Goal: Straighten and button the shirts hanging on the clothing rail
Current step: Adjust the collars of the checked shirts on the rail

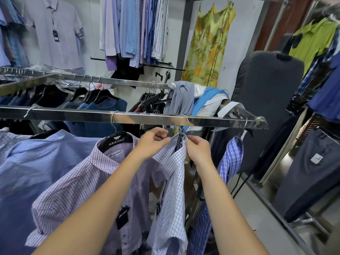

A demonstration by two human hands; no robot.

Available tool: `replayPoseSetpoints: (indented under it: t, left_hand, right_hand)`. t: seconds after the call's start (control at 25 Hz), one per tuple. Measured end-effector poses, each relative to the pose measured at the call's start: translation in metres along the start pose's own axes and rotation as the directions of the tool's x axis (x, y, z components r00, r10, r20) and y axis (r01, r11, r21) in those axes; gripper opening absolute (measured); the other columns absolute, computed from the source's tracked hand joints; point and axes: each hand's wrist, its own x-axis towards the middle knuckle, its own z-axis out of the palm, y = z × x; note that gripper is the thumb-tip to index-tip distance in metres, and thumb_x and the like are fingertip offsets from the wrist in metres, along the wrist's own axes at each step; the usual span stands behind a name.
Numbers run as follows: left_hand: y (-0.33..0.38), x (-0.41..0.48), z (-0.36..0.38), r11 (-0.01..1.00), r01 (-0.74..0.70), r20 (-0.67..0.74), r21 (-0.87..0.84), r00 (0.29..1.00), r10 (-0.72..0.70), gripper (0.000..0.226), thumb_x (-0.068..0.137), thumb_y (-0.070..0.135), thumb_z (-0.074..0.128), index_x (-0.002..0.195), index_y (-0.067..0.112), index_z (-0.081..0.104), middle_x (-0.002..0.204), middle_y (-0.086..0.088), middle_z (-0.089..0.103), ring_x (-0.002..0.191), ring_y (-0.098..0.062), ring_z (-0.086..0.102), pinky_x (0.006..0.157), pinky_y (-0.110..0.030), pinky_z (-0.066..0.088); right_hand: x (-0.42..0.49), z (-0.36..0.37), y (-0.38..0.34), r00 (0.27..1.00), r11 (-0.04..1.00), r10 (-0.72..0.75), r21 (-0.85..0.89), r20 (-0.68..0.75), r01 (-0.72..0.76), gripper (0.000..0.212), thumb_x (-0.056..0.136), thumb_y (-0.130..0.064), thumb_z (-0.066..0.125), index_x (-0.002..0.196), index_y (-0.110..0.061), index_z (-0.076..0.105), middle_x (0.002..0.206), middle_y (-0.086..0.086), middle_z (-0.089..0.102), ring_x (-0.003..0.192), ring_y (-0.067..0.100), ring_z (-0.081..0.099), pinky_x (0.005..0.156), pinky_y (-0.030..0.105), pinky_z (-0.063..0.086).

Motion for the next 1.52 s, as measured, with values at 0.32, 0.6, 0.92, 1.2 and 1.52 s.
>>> replayPoseSetpoints:
  t: [0.32, 0.6, 0.92, 1.2, 1.52]
  left_hand:
    - [-0.006, 0.026, 0.035, 0.998, -0.029, 0.022, 0.05, 0.999, 0.028, 0.017, 0.095, 0.024, 0.064, 0.103, 0.036, 0.071, 0.08, 0.005, 0.067, 0.071, -0.012, 0.061, 0.068, -0.022, 0.05]
    - [0.027, 0.036, 0.024, 0.973, 0.221, 0.041, 0.064, 0.974, -0.223, 0.022, 0.096, 0.038, 0.061, 0.11, 0.026, 0.073, 0.107, 0.01, 0.07, 0.095, -0.009, 0.061, 0.084, -0.021, 0.04]
    - [0.024, 0.035, 0.03, 0.73, 0.532, 0.359, -0.43, 0.842, -0.402, 0.019, 0.097, 0.005, 0.052, 0.086, 0.002, 0.067, 0.081, -0.011, 0.069, 0.069, -0.021, 0.067, 0.069, -0.032, 0.056]
    - [-0.019, 0.027, 0.026, 0.96, 0.183, 0.176, -0.212, 0.973, -0.147, 0.023, 0.069, 0.01, 0.072, 0.089, 0.012, 0.062, 0.092, -0.004, 0.065, 0.084, -0.017, 0.06, 0.08, -0.035, 0.052]
    - [-0.007, 0.026, 0.048, 0.929, -0.032, -0.058, 0.368, 0.997, 0.057, 0.016, 0.075, 0.021, 0.07, 0.066, 0.026, 0.058, 0.061, 0.009, 0.058, 0.061, -0.016, 0.055, 0.066, -0.025, 0.05]
  right_hand:
    - [0.023, -0.002, 0.002, 0.997, 0.995, -0.074, -0.068, 0.013, 0.074, 0.021, 0.095, -0.028, 0.063, 0.107, -0.024, 0.079, 0.108, -0.008, 0.076, 0.103, 0.01, 0.064, 0.098, 0.036, 0.053]
    - [0.036, -0.009, -0.011, 0.967, 0.952, 0.149, 0.234, 0.205, -0.196, 0.016, 0.094, -0.018, 0.064, 0.104, -0.011, 0.076, 0.105, 0.012, 0.077, 0.091, 0.022, 0.07, 0.079, 0.033, 0.057]
    - [0.033, -0.009, 0.003, 0.812, 0.722, 0.271, 0.449, 0.517, -0.527, 0.03, 0.099, -0.004, 0.051, 0.124, 0.006, 0.064, 0.094, 0.015, 0.072, 0.076, 0.024, 0.071, 0.064, 0.036, 0.06]
    - [0.024, -0.015, 0.006, 0.888, 0.93, 0.199, 0.207, 0.415, -0.305, 0.034, 0.095, -0.04, 0.067, 0.115, -0.013, 0.069, 0.107, 0.008, 0.077, 0.098, 0.022, 0.071, 0.086, 0.039, 0.059]
    - [0.018, -0.021, -0.008, 0.972, 0.875, -0.088, -0.45, 0.219, 0.18, 0.034, 0.074, -0.038, 0.07, 0.059, -0.011, 0.058, 0.054, 0.0, 0.052, 0.049, 0.013, 0.051, 0.051, 0.028, 0.044]
